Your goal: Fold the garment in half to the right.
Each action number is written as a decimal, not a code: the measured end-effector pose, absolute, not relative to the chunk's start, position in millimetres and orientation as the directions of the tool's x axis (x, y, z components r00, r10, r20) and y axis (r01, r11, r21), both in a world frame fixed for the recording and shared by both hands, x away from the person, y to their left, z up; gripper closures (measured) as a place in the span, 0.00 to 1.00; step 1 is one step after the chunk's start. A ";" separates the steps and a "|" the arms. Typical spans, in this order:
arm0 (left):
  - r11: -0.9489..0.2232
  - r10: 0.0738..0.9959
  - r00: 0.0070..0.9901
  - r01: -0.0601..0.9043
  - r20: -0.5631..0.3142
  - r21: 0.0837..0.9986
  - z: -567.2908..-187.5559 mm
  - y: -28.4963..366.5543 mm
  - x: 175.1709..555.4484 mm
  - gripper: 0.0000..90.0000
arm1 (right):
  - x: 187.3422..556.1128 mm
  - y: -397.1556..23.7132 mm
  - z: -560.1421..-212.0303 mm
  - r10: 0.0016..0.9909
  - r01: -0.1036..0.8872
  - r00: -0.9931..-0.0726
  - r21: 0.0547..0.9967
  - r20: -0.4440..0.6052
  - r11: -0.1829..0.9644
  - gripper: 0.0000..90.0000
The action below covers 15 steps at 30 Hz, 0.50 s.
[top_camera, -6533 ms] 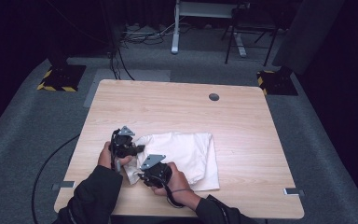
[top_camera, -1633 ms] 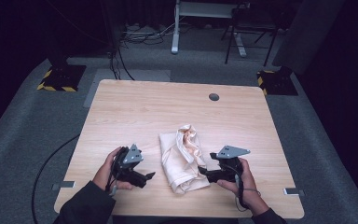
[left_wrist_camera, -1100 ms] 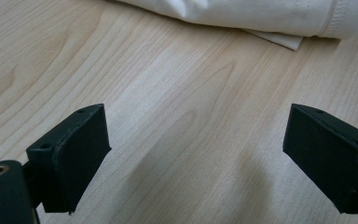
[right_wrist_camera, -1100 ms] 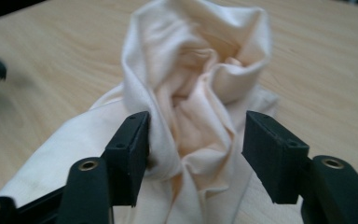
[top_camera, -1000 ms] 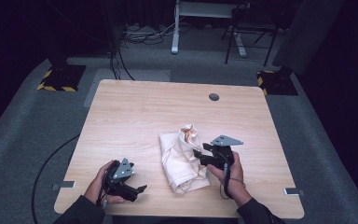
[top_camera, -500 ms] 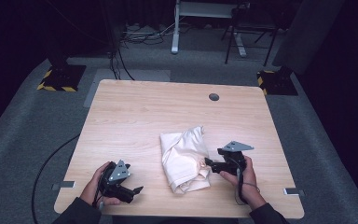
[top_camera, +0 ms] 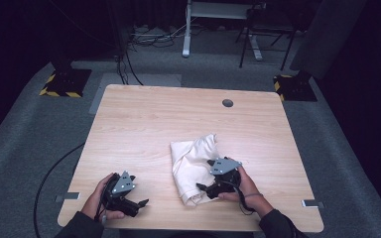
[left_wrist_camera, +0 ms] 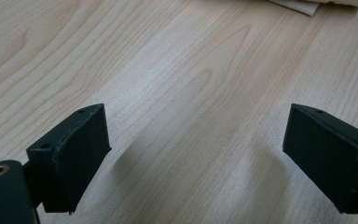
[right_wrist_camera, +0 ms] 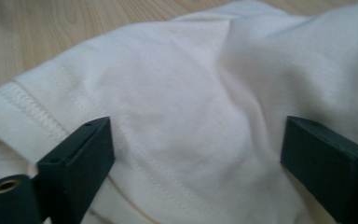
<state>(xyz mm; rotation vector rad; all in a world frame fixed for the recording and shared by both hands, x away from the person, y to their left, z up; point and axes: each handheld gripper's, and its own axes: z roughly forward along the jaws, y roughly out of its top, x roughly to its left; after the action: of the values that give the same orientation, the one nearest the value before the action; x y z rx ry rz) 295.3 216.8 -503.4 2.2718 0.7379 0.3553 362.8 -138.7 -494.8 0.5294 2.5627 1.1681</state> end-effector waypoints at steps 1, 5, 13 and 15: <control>-0.583 0.599 0.800 0.404 0.037 0.704 -503.5 216.9 295.3 0.08 | 368.2 -140.6 -497.3 0.443 0.250 -0.895 0.770 -0.048 0.587 0.07; -0.593 0.593 0.805 0.406 0.036 0.695 -506.0 216.6 295.5 0.08 | 377.0 -149.3 -505.8 0.461 0.353 -0.884 0.764 0.083 0.541 0.07; -0.594 0.589 0.807 0.414 0.023 0.690 -508.6 217.1 296.4 0.08 | 348.7 -158.0 -506.9 0.554 0.416 -0.827 0.764 0.092 0.493 0.08; -0.585 0.593 0.805 0.421 0.011 0.693 -509.6 218.0 297.4 0.07 | 339.6 -160.1 -507.0 0.589 0.435 -0.803 0.764 0.090 0.477 0.08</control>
<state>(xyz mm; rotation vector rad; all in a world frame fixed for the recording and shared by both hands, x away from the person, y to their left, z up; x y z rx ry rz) 297.4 218.0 -509.6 2.2807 0.7431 0.3139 339.6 -160.1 -507.0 0.8896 2.5356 1.2309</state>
